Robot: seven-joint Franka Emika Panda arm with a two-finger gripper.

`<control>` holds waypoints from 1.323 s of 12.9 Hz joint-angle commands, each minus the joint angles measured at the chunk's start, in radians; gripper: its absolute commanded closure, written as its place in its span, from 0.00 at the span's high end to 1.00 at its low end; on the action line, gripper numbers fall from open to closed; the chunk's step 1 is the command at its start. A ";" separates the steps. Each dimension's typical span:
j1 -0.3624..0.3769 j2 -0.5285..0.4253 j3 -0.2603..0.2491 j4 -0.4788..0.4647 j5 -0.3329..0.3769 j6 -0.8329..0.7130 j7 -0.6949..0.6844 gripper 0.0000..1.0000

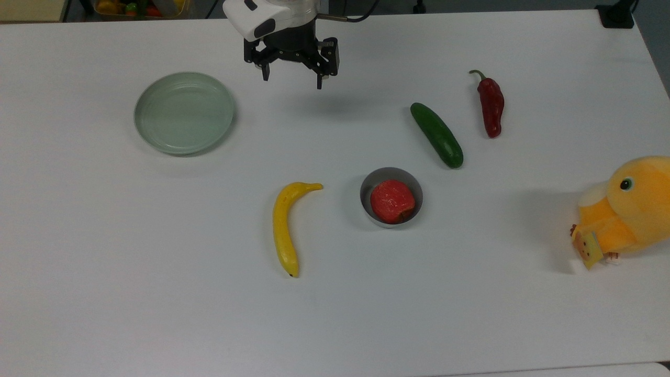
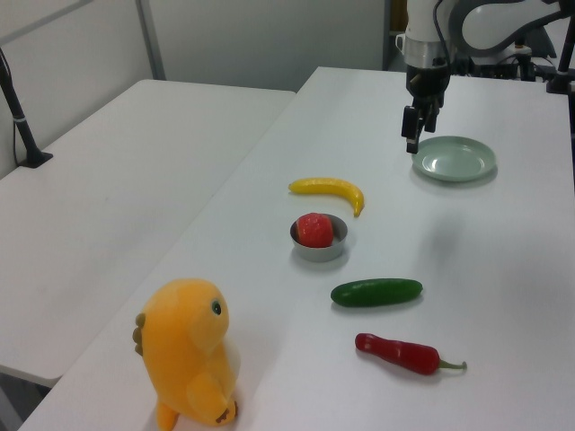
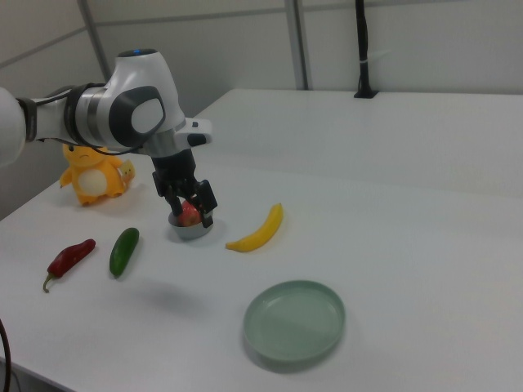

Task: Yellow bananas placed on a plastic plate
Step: 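Move the open gripper from above the plate toward the yellow banana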

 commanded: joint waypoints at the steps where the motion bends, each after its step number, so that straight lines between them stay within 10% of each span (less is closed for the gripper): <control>1: -0.028 -0.045 -0.009 0.058 0.009 0.000 -0.027 1.00; 17: 0.030 -0.007 0.003 0.052 0.017 0.003 -0.063 1.00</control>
